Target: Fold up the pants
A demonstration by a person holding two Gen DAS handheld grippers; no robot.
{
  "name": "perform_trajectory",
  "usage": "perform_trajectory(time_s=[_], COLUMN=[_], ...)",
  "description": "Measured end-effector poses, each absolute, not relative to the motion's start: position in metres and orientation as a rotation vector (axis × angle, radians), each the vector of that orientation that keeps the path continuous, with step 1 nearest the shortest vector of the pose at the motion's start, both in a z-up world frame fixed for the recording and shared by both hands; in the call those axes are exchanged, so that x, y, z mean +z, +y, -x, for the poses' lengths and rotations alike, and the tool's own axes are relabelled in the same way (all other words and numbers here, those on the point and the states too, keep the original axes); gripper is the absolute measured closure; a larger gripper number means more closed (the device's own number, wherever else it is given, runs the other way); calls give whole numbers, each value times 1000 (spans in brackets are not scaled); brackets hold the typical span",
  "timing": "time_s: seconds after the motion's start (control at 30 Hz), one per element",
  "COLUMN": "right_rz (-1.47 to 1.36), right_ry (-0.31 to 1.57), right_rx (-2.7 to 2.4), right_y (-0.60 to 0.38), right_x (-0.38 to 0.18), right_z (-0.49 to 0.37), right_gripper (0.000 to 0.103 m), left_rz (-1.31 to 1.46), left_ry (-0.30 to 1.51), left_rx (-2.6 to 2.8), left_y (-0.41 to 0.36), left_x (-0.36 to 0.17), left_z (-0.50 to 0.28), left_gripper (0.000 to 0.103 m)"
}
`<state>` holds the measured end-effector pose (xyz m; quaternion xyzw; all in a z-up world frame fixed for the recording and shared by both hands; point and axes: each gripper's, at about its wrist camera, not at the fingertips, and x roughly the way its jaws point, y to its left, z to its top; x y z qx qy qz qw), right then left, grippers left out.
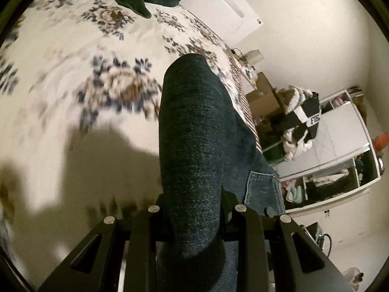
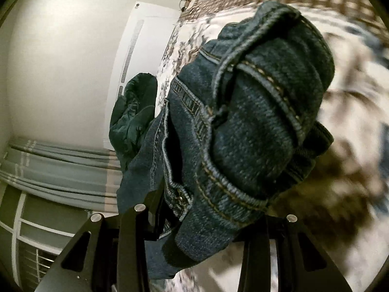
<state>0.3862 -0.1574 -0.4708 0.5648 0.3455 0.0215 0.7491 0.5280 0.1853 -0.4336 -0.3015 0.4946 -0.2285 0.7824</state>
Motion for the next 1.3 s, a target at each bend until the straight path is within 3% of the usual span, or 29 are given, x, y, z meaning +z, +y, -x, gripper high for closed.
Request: perform_trajectory(time_s=[0.23, 0.43, 0.67, 0.73, 0.87, 0.97, 1.1, 1.3], right_rz=[-1190, -1125, -1065, -1039, -958, -851, -645, -276], right_ry=[802, 897, 964, 1003, 1075, 1103, 1127, 1085], right_rx=[15, -56, -59, -60, -69, -82, -129, -282], right_y=[-161, -142, -137, -134, -134, -126, -115, -103], right_x=[-520, -573, -583, -582, -571, -546, -504, -426], right_z=[-469, -501, -526, -547, -535, -528, -507, -475], right_gripper=[63, 63, 59, 53, 44, 35, 6, 1], left_rz=[575, 554, 568, 555, 437, 329, 202, 56], left_ry=[1139, 1233, 1259, 1263, 1280, 1270, 1230, 1147], left_rx=[-455, -425, -384, -365, -283, -224, -168, -119], left_y=[193, 197, 201, 199, 192, 189, 183, 166], left_x=[-484, -531, -529, -523, -508, -491, -464, -412], left_z=[-608, -615, -603, -601, -589, -570, -540, -502], left_gripper=[81, 81, 76, 75, 64, 38, 18, 8])
